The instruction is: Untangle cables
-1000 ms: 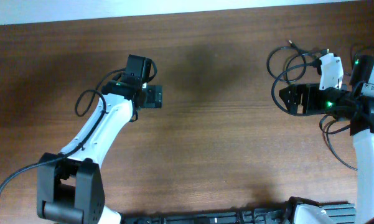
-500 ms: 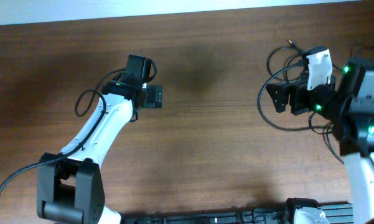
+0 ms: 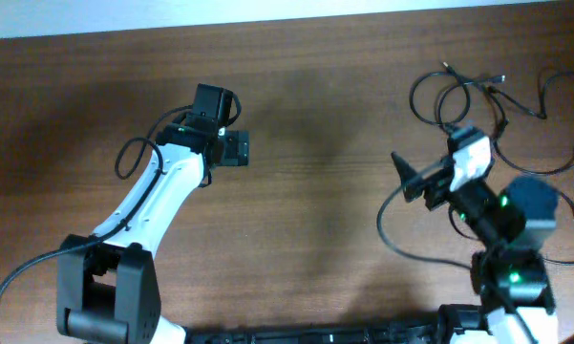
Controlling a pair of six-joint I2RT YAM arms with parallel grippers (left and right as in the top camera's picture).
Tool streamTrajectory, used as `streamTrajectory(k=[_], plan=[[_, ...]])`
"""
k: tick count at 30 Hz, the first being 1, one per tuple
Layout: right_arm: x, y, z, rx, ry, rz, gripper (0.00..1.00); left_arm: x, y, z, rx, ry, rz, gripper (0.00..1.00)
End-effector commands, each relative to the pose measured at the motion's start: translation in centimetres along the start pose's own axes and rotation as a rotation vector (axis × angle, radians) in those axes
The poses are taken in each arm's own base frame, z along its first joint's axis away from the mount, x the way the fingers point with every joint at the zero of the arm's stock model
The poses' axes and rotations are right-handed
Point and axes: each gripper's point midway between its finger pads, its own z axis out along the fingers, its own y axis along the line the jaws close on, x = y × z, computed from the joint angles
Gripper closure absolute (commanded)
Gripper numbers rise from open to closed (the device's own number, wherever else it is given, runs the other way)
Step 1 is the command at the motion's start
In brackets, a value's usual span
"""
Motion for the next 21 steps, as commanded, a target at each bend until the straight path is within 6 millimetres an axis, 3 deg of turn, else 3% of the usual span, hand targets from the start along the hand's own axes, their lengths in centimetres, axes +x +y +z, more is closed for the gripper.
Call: streamTrajectory(k=[1,10,21], plan=[[1.2,1.4,-0.8,-0.025,-0.061,-0.029,0.01,-0.2,0.4,0.2,-0.017,-0.001,0.011,0.01],[1.8,2.7,-2.7,-0.002,-0.202,-0.115,0.01,-0.2,0.4,0.2,-0.017,-0.001,0.011,0.01],[4.2,4.0,-4.4,0.019,-0.314,-0.184,0.01,-0.2,0.4,0.2,-0.017,-0.001,0.011,0.01]])
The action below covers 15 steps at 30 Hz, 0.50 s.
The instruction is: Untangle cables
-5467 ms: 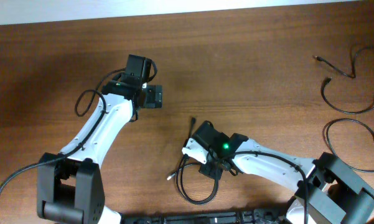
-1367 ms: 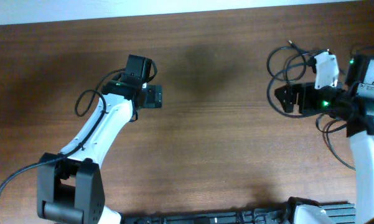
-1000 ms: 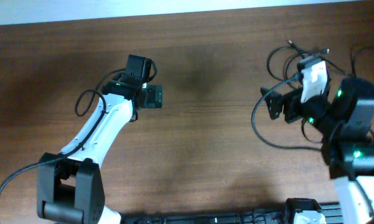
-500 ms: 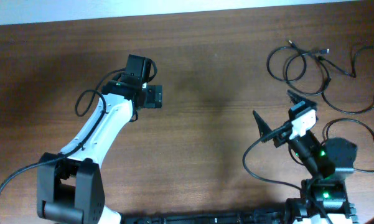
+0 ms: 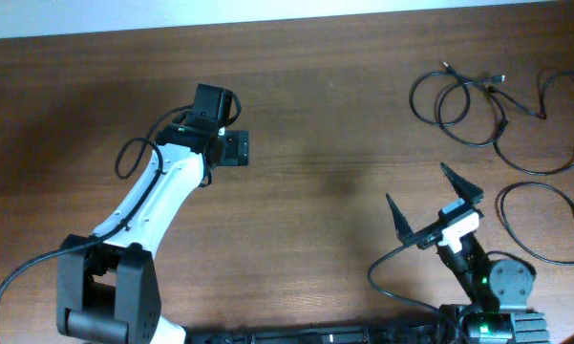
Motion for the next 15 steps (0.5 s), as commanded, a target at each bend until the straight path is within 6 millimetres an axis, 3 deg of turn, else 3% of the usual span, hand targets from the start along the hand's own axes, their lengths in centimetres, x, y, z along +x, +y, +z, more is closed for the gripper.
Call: streamTrajectory(k=[1,10,15], plan=[[0.4,0.8,-0.7,-0.009,-0.038,-0.016,0.01,-0.1,0.4,0.2,-0.017,0.000,0.011,0.01],[0.7,-0.5,-0.8,0.070,-0.023,-0.026,0.01,-0.1,0.4,0.2,-0.017,0.000,0.011,0.01],[3.2,-2.5,-1.1,0.199,0.084,0.017,0.01,-0.1,0.4,0.2,-0.017,0.000,0.011,0.01]])
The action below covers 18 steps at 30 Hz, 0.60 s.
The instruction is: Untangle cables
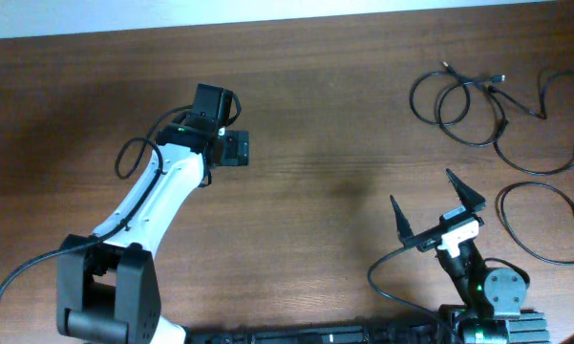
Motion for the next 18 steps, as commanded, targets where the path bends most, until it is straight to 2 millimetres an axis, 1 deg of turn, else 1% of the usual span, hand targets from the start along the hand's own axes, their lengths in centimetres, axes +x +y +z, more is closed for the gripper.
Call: streamTrajectory(k=[1,3,5,15,18], plan=[[2.0,-1.9,-0.2,0.129,0.084,0.023,0.01,-0.1,0.4,0.2,-0.017,0.000,0.011,0.01],[3.8,-2.2,-0.4,0.166,0.158,0.044,0.01,-0.1,0.4,0.2,-0.017,0.000,0.011,0.01],[5.4,-2.1,-0.7,0.179,0.225,0.061,0.01,-0.1,0.4,0.2,-0.017,0.000,0.011,0.01],[5.5,-2.5,-0.8,0.212,0.235,0.057,0.01,-0.1,0.4,0.2,-0.017,0.000,0.011,0.01],[6.1,-4.2,-1.4,0.327,0.250,0.145,0.01,-0.1,0.4,0.2,-0.017,0.000,0.011,0.01]])
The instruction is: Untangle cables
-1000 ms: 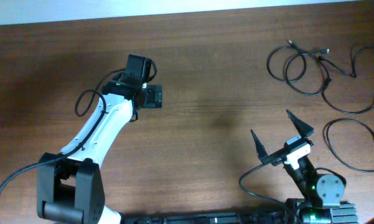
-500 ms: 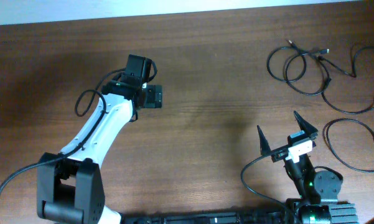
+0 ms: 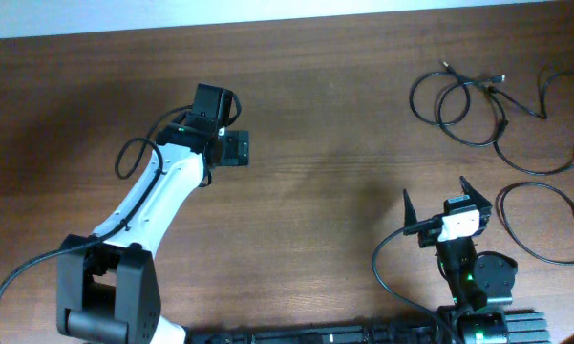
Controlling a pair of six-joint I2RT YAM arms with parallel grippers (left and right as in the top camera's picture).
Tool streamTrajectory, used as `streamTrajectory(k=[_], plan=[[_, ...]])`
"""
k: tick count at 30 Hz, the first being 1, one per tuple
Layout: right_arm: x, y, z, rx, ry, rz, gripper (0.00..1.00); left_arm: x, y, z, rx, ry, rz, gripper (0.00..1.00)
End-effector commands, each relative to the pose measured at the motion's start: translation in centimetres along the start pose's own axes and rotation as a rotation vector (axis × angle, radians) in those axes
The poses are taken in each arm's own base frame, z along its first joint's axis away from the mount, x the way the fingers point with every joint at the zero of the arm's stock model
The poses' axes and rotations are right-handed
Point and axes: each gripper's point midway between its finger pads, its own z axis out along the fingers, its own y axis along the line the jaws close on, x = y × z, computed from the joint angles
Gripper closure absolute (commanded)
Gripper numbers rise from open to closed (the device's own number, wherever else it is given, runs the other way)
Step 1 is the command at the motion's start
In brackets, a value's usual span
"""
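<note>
Thin black cables lie at the table's far right. One bundle of overlapping loops (image 3: 458,105) sits at the back, with a strand (image 3: 544,167) trailing from it. A separate curved cable (image 3: 540,225) lies nearer the front. My right gripper (image 3: 434,187) stands open left of that curved cable, apart from every cable, with nothing between its fingers (image 3: 408,203). My left gripper (image 3: 234,148) hangs over bare table at centre-left, far from the cables. Its fingers are hidden from above.
The brown wooden table (image 3: 325,115) ends at a pale wall along the back. The right arm's own black lead (image 3: 382,272) curves along the front edge beside its base. The left arm (image 3: 153,201) stretches diagonally across the left half.
My right gripper has shifted slightly right and turned to sit more squarely over its base, still open. The left arm and the cables have not moved.
My right gripper first stood just below the looped bundle at the right. By the following moment it was back near the front edge, open and empty, where it has stayed with small shifts. The cables lie as they did and the left arm stayed still.
</note>
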Motion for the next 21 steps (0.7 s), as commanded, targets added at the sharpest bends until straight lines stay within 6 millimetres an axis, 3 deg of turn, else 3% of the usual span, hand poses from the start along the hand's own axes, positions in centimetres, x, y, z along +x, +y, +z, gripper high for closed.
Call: streamTrajectory(k=[1,21], plan=[[0.74,-1.99,-0.16,0.124,0.025,0.109,0.01,-0.15,0.44,0.20,-0.017,0.000,0.011,0.01],[0.74,-1.99,-0.16,0.125,0.022,0.158,0.01,-0.15,0.43,0.20,-0.017,-0.001,0.011,0.01]])
